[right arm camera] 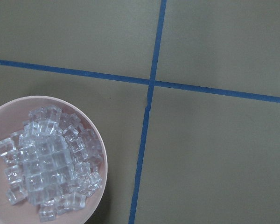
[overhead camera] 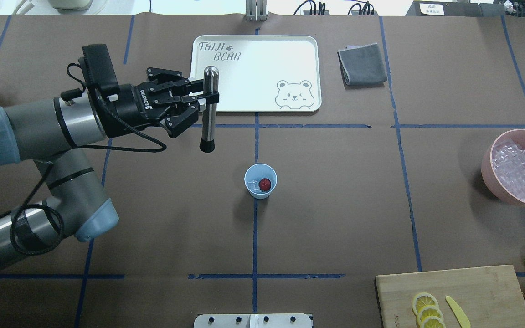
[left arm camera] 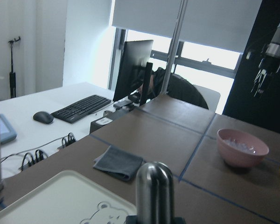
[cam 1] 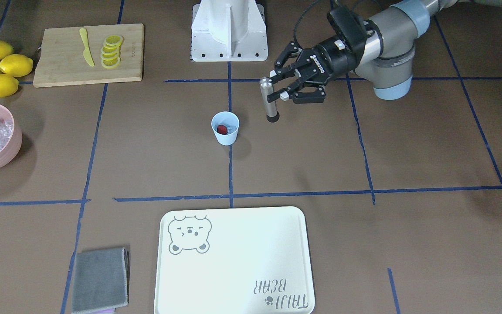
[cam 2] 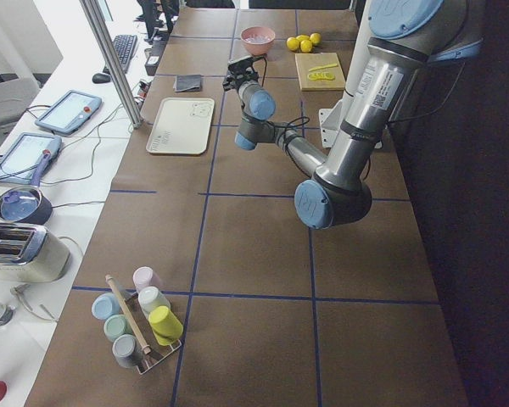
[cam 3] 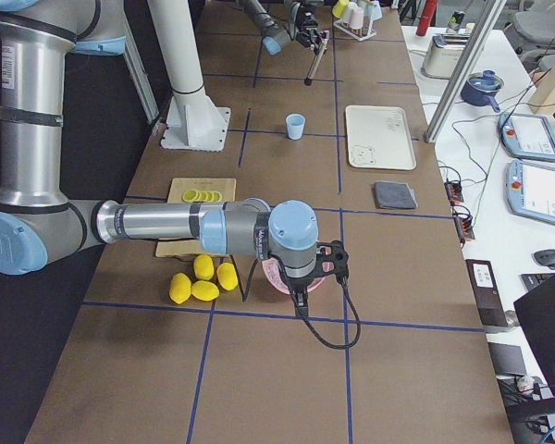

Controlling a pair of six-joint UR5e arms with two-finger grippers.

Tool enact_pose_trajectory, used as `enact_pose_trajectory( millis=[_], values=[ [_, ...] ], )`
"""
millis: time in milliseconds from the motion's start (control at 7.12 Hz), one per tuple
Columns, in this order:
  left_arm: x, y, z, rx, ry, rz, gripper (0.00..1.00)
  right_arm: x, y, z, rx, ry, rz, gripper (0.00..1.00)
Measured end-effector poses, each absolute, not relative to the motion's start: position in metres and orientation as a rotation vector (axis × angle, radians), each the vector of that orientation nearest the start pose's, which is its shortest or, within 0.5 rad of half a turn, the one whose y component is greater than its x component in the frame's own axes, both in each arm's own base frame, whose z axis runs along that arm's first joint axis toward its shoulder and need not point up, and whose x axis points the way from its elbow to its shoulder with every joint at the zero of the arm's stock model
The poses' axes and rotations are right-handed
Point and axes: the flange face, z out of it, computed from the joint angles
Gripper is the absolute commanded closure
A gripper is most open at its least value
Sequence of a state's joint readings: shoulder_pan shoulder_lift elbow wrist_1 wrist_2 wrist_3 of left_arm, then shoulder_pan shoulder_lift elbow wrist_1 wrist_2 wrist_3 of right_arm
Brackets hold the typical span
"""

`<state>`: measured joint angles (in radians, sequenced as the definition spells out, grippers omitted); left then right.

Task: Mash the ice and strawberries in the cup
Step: 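Carry the metal muddler with the left gripper over the blue cup, then press the muddler down into the cup onto the strawberry and ice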

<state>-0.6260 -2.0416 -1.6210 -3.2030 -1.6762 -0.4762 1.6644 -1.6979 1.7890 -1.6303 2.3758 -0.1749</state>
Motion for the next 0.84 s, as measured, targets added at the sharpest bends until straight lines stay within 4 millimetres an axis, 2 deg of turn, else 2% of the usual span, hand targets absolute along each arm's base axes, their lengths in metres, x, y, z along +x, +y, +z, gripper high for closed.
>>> enact_pose_trajectory(
  millis=[421, 702, 843],
  values=[
    [0.428, -0.385, 0.189, 1.826, 1.328, 0.377, 0.98, 0.102, -0.431, 0.614, 0.137, -0.794, -0.091, 0.01],
    [0.466, -0.348, 0.19, 1.829, 1.309, 0.309, 0.98, 0.102, -0.432, 0.614, 0.138, -0.794, -0.093, 0.01],
    [0.481, -0.341, 0.197, 1.823, 1.298, 0.292, 0.98, 0.101, -0.432, 0.614, 0.138, -0.794, -0.095, 0.01]
  ],
)
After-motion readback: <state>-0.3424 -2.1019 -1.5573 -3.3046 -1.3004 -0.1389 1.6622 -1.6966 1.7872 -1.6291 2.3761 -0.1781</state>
